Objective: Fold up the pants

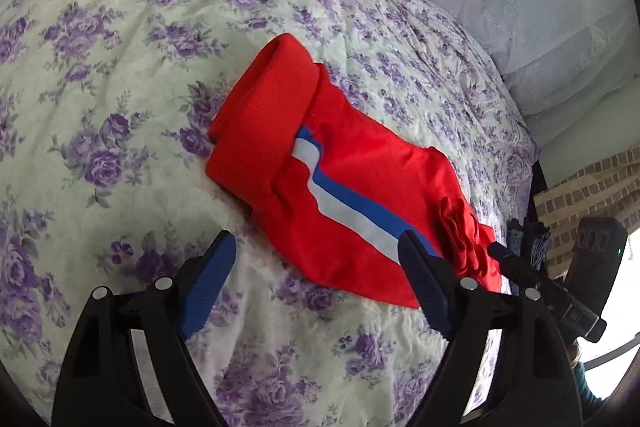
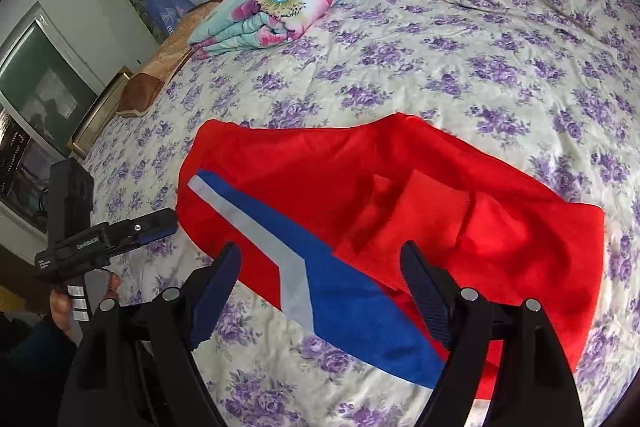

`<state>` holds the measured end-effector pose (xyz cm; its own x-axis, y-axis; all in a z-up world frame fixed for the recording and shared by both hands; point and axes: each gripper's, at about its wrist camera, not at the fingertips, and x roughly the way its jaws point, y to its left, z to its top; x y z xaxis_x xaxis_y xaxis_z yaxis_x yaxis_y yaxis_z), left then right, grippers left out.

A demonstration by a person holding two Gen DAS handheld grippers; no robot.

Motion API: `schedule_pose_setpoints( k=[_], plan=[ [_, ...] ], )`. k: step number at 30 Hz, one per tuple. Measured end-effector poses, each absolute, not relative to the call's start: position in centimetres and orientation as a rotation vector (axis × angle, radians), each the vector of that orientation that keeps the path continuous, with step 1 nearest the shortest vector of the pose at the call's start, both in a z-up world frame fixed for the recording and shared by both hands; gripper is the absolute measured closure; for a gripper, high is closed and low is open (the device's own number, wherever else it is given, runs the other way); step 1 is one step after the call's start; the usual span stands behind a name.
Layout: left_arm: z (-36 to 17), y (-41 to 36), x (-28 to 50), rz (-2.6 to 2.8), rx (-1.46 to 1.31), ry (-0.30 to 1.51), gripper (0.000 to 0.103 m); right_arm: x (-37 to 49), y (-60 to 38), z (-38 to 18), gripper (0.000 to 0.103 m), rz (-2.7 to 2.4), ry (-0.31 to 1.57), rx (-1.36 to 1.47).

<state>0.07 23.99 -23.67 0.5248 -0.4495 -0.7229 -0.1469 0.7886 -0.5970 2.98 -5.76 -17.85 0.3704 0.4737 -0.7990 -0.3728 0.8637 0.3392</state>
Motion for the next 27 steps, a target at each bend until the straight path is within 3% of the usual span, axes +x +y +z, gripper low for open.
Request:
schedule_pose_setpoints(
  k=[4, 11, 14, 22, 24, 27],
  plan=[
    [-24.9, 25.4, 1.5, -0.158, -0.760, 0.949, 0.031, 3.7, -3.1, -17.7, 0.021, 0.600, 1.050, 0.066],
    [-25.0, 25.9, 4.1, -0.110, -0.834, 0.823, 0.033, 4.4, -1.9, -18.3, 0.021, 0.639, 1.080, 0.049],
    [-25.1, 26.6, 3.3, -0.099, -0.881, 0.795, 0.041, 4.3, -2.2, -18.8, 0.021, 0.645, 1.100, 0.049],
    [-25.1, 26.4, 4.7, -0.055, -0.832, 0.789, 0.044, 5.1, -2.7, -19.0, 0.021, 0.634, 1.108, 0.051],
    [-25.0, 26.5, 4.9, -0.089, -0.836, 0.795, 0.062, 4.8, -3.7, -18.4, 0.021, 0.614, 1.087, 0.035],
    [-25.0, 26.8, 4.5, -0.096, -0.840, 0.803, 0.068, 4.1, -6.6, -17.3, 0.021, 0.545, 1.045, 0.023]
  ],
)
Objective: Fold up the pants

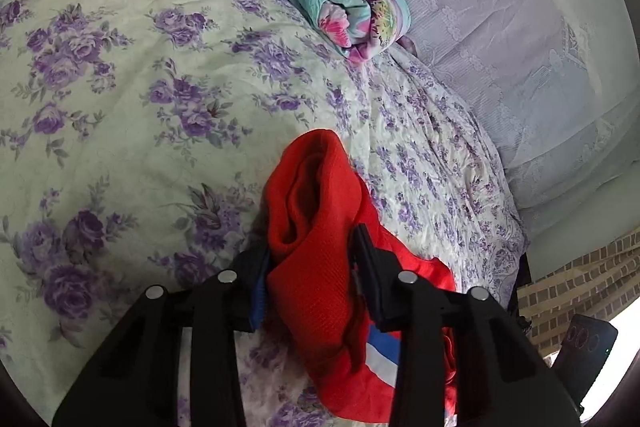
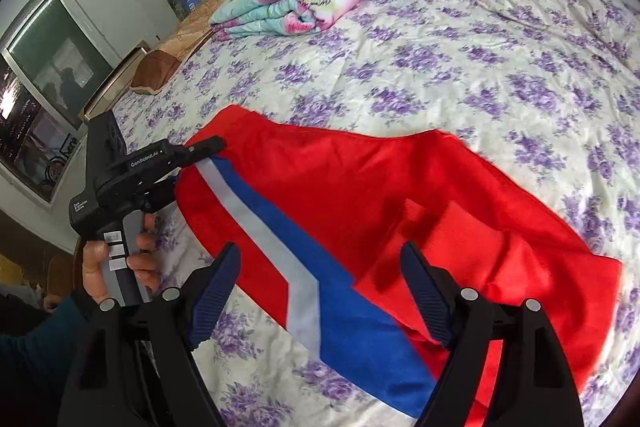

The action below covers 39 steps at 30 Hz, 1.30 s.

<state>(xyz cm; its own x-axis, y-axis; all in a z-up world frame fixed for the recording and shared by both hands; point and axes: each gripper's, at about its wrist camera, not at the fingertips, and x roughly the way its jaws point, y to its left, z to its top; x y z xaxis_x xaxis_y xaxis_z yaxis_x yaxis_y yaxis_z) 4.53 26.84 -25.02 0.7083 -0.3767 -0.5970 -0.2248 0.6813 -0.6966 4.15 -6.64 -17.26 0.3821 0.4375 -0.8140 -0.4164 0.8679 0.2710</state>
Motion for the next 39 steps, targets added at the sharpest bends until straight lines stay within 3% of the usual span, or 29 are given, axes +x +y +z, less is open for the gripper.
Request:
schedule_pose_setpoints(
  k=[3, 6, 8, 9, 12, 14, 22, 28, 33, 37, 39],
  plan=[
    [-24.4, 26.5, 4.4, -0.089, -0.814, 0.800, 0.069, 4.3, -9.7, -17.5, 0.023, 0.435, 1.055, 0.038],
    [-23.7, 26.1, 4.4, -0.092, -0.789, 0.793, 0.069, 4.8, -11.7, -17.8, 0.034, 0.345, 1.052, 0.102],
    [-23.0, 25.9, 4.3, -0.096, -0.771, 0.788, 0.069, 5.3, -11.1, -18.3, 0.046, 0.218, 1.035, -0.026],
    [-22.6, 25.7, 4.2, -0.098, -0.756, 0.784, 0.069, 5.4, -10.7, -18.6, 0.047, 0.181, 1.019, -0.091],
    [-20.8, 24.6, 4.0, -0.125, -0.705, 0.759, 0.073, 5.7, -8.8, -20.6, 0.046, 0.238, 1.057, -0.217],
    [-19.3, 23.6, 3.9, -0.141, -0.660, 0.740, 0.073, 6.1, -7.9, -22.9, 0.038, 0.286, 1.125, -0.266],
    [-14.6, 15.4, 4.9, -0.278, -0.462, 0.708, 0.076, 4.8, -15.3, -18.6, 0.027, 0.307, 1.052, 0.086],
    [-16.0, 13.9, 5.8, -0.186, -0.384, 0.785, 0.078, 2.4, -21.1, -17.4, 0.024, 0.294, 1.008, 0.239],
    [-18.4, 20.9, 5.5, -0.012, -0.526, 0.774, 0.070, 1.9, -21.6, -18.5, 0.024, 0.300, 1.054, 0.284],
    [-22.9, 26.2, 4.3, 0.071, -0.781, 0.787, 0.047, 1.9, -19.7, -18.3, 0.024, 0.346, 1.064, 0.254],
    [-24.8, 27.3, 4.0, 0.073, -0.871, 0.785, 0.046, 2.0, -18.3, -18.0, 0.024, 0.365, 1.069, 0.194]
  ],
)
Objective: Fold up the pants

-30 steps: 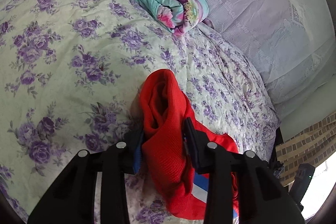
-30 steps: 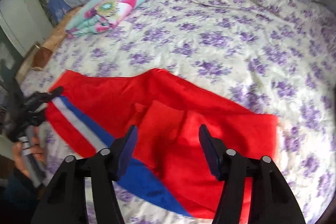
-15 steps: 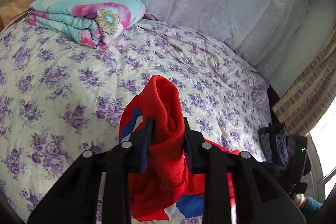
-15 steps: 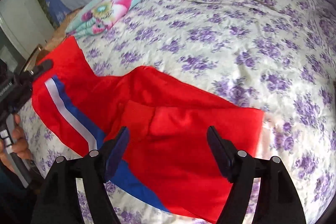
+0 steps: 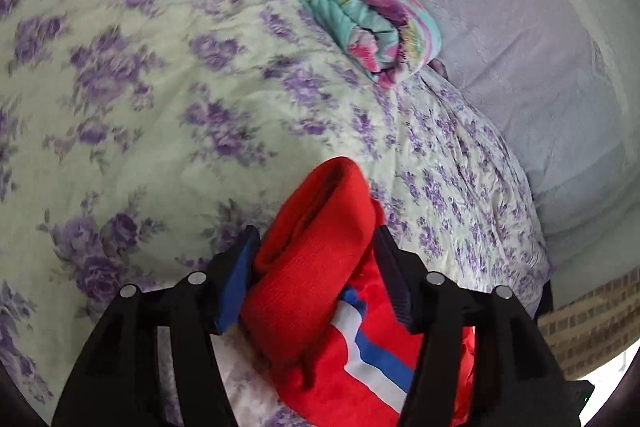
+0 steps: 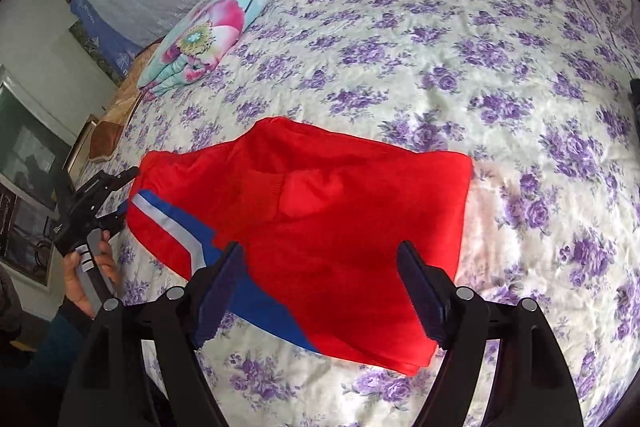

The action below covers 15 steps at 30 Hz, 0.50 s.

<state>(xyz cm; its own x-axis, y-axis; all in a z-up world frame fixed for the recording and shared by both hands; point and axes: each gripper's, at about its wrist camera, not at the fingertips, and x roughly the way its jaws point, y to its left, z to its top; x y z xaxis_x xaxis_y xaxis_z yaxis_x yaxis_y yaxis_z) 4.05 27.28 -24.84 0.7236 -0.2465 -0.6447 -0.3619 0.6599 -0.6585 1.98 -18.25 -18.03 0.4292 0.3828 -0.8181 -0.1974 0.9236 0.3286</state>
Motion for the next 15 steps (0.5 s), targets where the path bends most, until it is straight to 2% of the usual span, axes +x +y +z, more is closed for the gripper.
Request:
schedule_pose_setpoints(
  k=[4, 5, 8, 12, 15],
  plan=[
    [-24.6, 25.7, 4.9, 0.058, -0.777, 0.785, 0.048, 2.2, -15.3, -17.8, 0.024, 0.403, 1.070, 0.072],
    [-24.2, 25.0, 5.4, 0.040, -0.727, 0.801, 0.065, 2.3, -14.8, -17.9, 0.024, 0.404, 1.071, 0.060],
    [-22.9, 23.6, 6.2, 0.004, -0.627, 0.831, 0.076, 2.9, -13.9, -18.1, 0.024, 0.414, 1.082, 0.087],
    [-21.5, 22.9, 6.3, 0.029, -0.536, 0.858, 0.078, 3.3, -13.0, -18.3, 0.024, 0.420, 1.084, 0.082],
    [-20.2, 20.3, 6.6, 0.086, -0.338, 0.875, 0.078, 3.7, -11.8, -18.8, 0.024, 0.409, 1.093, 0.025]
  ],
)
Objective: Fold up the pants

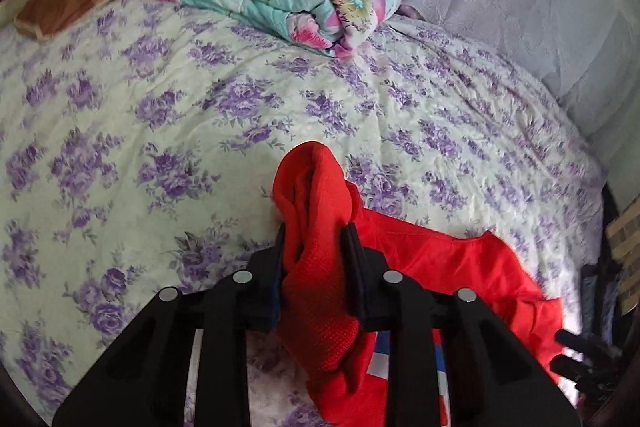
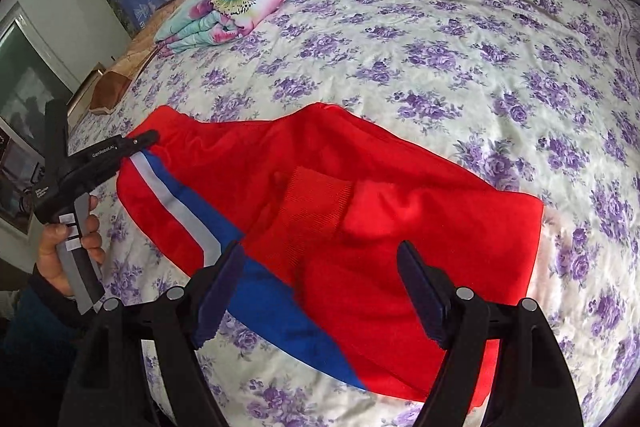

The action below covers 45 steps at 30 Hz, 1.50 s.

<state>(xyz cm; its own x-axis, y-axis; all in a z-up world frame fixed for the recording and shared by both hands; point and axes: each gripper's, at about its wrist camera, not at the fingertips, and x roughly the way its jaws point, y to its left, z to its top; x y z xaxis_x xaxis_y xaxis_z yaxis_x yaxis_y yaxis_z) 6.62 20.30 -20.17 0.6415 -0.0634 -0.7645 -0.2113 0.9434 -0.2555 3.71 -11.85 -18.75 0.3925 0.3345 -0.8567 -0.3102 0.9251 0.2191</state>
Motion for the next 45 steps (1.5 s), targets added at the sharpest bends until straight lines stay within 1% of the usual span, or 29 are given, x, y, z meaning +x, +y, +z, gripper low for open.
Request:
schedule_pose_setpoints(
  k=[3, 5, 7, 8, 10, 17, 31, 38, 45],
  plan=[
    [-19.2, 17.4, 7.1, 0.131, -0.174, 0.882, 0.078, 4.3, -10.2, -19.1, 0.024, 0.399, 1.080, -0.040],
    [-18.9, 16.3, 7.3, 0.143, -0.114, 0.884, 0.078, 4.8, -9.0, -19.5, 0.024, 0.396, 1.092, -0.070],
    [-18.6, 15.7, 7.5, 0.151, -0.086, 0.887, 0.078, 5.4, -8.2, -20.7, 0.024, 0.423, 1.164, -0.068],
    [-18.6, 15.7, 7.6, 0.155, -0.083, 0.891, 0.078, 5.7, -8.1, -21.6, 0.024, 0.414, 1.206, -0.078],
    [-18.6, 15.9, 7.7, 0.156, -0.089, 0.898, 0.078, 5.8, -8.0, -22.6, 0.024, 0.401, 1.231, -0.091],
    [-18.8, 16.1, 7.9, 0.158, -0.098, 0.907, 0.077, 5.4, -7.8, -22.7, 0.018, 0.420, 1.226, -0.105],
    [-19.1, 16.2, 8.3, 0.160, -0.104, 0.918, 0.077, 5.7, -8.0, -22.7, 0.017, 0.440, 1.225, -0.090],
    [-18.9, 16.5, 8.2, 0.135, -0.150, 0.915, 0.077, 5.8, -10.1, -21.3, 0.018, 0.439, 1.195, 0.040],
    [-16.4, 14.6, 7.4, 0.072, -0.145, 0.878, 0.078, 4.8, -17.8, -19.1, 0.018, 0.365, 1.115, 0.257]
  ],
)
